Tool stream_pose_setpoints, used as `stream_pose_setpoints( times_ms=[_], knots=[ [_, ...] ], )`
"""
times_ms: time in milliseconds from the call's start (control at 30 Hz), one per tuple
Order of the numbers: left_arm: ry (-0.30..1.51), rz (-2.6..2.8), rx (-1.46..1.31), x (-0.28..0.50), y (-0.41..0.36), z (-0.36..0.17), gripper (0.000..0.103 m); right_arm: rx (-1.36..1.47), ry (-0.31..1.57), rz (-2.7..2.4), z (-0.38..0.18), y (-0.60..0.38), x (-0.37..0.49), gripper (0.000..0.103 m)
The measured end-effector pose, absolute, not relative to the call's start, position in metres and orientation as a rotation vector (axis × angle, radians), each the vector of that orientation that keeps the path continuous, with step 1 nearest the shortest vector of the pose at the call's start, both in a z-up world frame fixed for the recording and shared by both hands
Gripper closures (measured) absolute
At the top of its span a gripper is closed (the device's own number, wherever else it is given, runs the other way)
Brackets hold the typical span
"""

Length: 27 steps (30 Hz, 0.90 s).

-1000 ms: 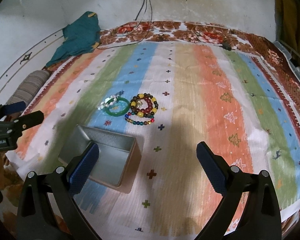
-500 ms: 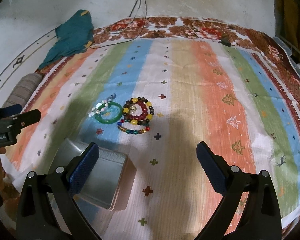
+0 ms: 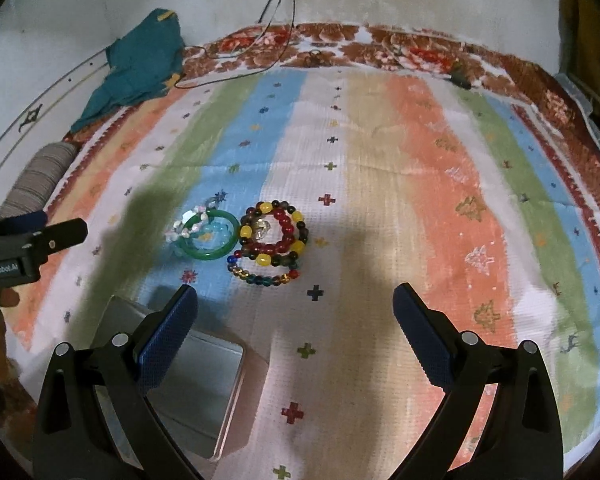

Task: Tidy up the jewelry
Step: 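Grasp the white-pink bead bracelet with left tool while right grasps yellow-black bracelet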

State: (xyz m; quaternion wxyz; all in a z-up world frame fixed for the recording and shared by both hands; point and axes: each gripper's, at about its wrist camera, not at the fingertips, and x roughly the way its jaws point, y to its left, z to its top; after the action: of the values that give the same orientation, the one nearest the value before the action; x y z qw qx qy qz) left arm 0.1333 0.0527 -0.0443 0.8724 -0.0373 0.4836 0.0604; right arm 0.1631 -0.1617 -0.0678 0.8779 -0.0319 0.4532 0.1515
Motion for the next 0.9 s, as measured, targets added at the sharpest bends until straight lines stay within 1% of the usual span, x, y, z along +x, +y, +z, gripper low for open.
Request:
stream_pose_setpoints(
  times_ms=[267,900],
  knots=[
    [1.048,0.142,-0.115,0.152,0.064,-0.058,0.006,-0.018,0.996,0.307,-0.082,-0.165,0.185,0.004],
    [1.100,0.125,-0.061,0.188,0.065,-0.085,0.006,-0.029,1.030,0.289,-0.097,-0.154,0.216,0.004]
  ],
)
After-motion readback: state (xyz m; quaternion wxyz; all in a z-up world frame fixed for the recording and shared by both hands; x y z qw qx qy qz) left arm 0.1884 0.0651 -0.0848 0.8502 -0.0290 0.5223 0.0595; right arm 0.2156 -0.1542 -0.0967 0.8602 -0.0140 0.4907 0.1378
